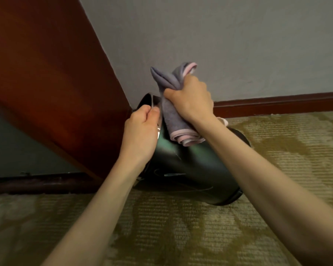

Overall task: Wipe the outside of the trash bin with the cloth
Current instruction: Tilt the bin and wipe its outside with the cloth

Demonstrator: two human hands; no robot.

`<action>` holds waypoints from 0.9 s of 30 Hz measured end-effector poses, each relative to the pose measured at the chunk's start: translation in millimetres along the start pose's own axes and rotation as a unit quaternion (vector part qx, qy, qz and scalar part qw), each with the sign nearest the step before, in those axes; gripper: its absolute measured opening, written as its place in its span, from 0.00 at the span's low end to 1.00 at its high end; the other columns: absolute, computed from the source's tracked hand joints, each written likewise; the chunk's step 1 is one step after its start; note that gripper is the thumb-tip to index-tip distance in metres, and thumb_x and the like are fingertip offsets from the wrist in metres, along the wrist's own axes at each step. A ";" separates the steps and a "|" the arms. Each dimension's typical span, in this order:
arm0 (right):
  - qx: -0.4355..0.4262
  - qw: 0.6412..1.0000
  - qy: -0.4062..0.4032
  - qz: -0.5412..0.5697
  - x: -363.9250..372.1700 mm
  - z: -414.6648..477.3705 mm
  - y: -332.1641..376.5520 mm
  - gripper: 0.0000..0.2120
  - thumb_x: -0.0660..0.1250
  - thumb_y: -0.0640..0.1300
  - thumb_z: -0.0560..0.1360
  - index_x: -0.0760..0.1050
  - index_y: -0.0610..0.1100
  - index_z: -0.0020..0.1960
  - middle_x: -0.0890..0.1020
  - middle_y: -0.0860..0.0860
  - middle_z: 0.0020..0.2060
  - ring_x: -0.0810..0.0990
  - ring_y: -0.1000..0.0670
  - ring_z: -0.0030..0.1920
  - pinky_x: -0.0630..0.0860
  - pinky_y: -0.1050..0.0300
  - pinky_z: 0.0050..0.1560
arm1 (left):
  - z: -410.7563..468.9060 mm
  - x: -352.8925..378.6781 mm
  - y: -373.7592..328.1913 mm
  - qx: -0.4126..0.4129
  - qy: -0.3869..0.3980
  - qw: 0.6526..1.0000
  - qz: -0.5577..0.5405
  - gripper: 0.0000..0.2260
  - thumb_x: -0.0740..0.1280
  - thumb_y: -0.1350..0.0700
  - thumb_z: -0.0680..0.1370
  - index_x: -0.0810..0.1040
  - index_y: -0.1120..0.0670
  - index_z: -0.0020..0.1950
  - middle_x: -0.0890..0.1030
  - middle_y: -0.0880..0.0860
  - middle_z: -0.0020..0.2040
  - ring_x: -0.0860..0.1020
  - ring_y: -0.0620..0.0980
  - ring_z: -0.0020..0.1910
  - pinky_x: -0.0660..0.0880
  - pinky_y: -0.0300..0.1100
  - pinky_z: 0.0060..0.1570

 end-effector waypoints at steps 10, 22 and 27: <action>-0.042 0.985 -0.132 0.101 -15.3 -73.3 -2.1 0.21 0.67 0.51 0.69 0.72 0.43 0.58 0.80 0.49 0.47 0.79 0.53 0.45 0.75 0.61 0.43 | 14.8 10.8 -2.3 -0.039 0.033 0.998 -0.048 0.14 0.57 0.54 0.79 0.72 0.57 0.36 0.76 0.53 0.34 0.73 0.52 0.36 0.68 0.47 0.39; -0.039 0.976 -0.167 0.136 -24.3 -85.5 -29.7 0.24 0.67 0.51 0.67 0.71 0.40 0.60 0.79 0.47 0.52 0.78 0.49 0.52 0.74 0.55 0.49 | 23.6 22.7 -16.0 -0.008 0.039 0.999 -0.011 0.13 0.56 0.54 0.81 0.70 0.57 0.39 0.70 0.50 0.32 0.67 0.48 0.31 0.62 0.44 0.32; 0.002 0.981 -0.163 0.102 -37.4 -72.0 -74.9 0.20 0.68 0.51 0.67 0.73 0.43 0.56 0.80 0.49 0.49 0.79 0.50 0.48 0.73 0.56 0.46 | 20.7 16.9 -9.6 -0.003 0.044 0.999 -0.004 0.14 0.55 0.53 0.81 0.70 0.59 0.41 0.68 0.50 0.33 0.66 0.46 0.32 0.63 0.42 0.33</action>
Point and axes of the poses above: each hand's wrist, its own z-axis towards the middle knuckle, its own x-axis out of the palm, y = z × x, the point moved 7 cm from there along z, towards the middle knuckle
